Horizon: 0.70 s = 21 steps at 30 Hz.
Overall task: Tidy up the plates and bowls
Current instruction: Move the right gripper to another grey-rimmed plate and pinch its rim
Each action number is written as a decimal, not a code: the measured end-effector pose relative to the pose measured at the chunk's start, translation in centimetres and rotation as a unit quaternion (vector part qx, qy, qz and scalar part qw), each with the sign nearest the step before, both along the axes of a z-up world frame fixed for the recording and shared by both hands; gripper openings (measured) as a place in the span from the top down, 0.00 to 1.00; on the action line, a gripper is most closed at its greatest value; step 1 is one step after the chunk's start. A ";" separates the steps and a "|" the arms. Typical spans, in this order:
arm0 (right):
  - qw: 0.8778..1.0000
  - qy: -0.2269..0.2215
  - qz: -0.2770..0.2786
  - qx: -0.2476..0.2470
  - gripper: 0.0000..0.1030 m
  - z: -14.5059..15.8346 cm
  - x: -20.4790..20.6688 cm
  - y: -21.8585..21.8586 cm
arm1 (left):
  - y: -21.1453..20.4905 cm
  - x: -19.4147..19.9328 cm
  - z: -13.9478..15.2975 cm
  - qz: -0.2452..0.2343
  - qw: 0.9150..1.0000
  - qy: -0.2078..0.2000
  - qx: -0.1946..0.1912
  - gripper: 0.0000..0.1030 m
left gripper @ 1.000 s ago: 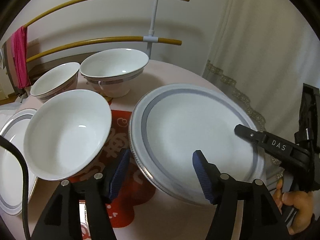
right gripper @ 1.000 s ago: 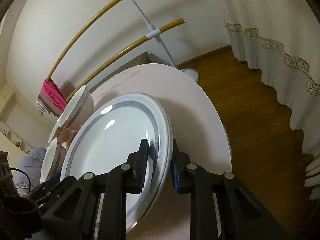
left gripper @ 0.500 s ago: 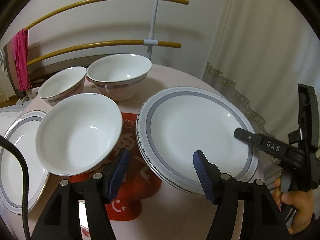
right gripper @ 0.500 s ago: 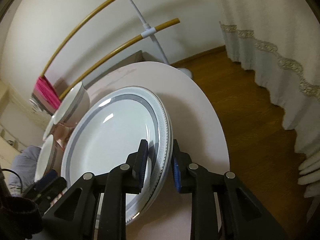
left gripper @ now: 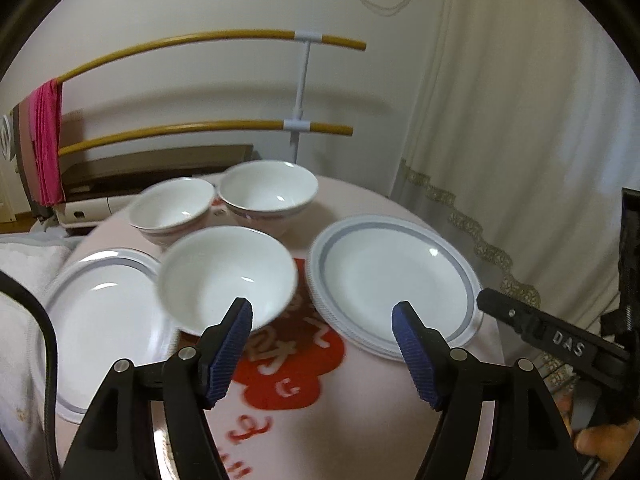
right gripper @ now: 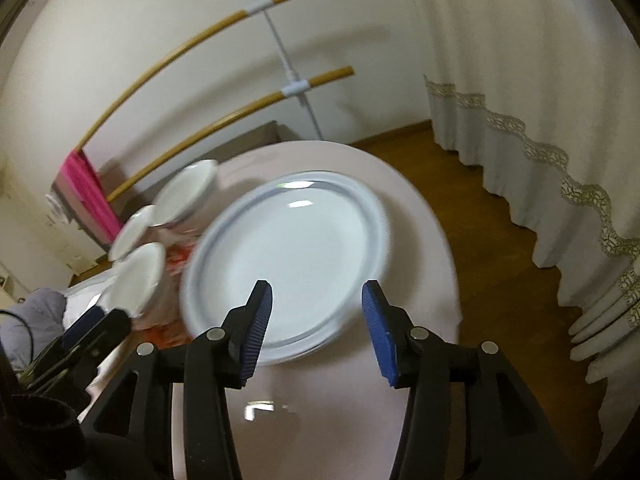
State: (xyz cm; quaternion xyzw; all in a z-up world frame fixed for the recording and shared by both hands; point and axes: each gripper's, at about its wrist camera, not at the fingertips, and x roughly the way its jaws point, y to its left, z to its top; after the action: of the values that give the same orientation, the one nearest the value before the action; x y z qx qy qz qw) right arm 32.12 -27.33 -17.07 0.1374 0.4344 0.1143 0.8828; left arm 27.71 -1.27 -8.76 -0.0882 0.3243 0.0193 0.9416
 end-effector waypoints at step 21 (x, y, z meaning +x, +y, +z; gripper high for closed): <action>0.993 0.022 0.109 0.040 0.49 -2.5 -5.4 21.3 | 22.8 -9.4 -2.5 0.077 0.997 -0.002 0.014 0.28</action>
State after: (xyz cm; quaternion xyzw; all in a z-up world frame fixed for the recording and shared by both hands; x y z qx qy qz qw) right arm 26.70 -6.01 -19.60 0.1265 0.4609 0.2241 0.8493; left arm 18.28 21.52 -11.24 -0.0994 0.3140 0.0965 0.9393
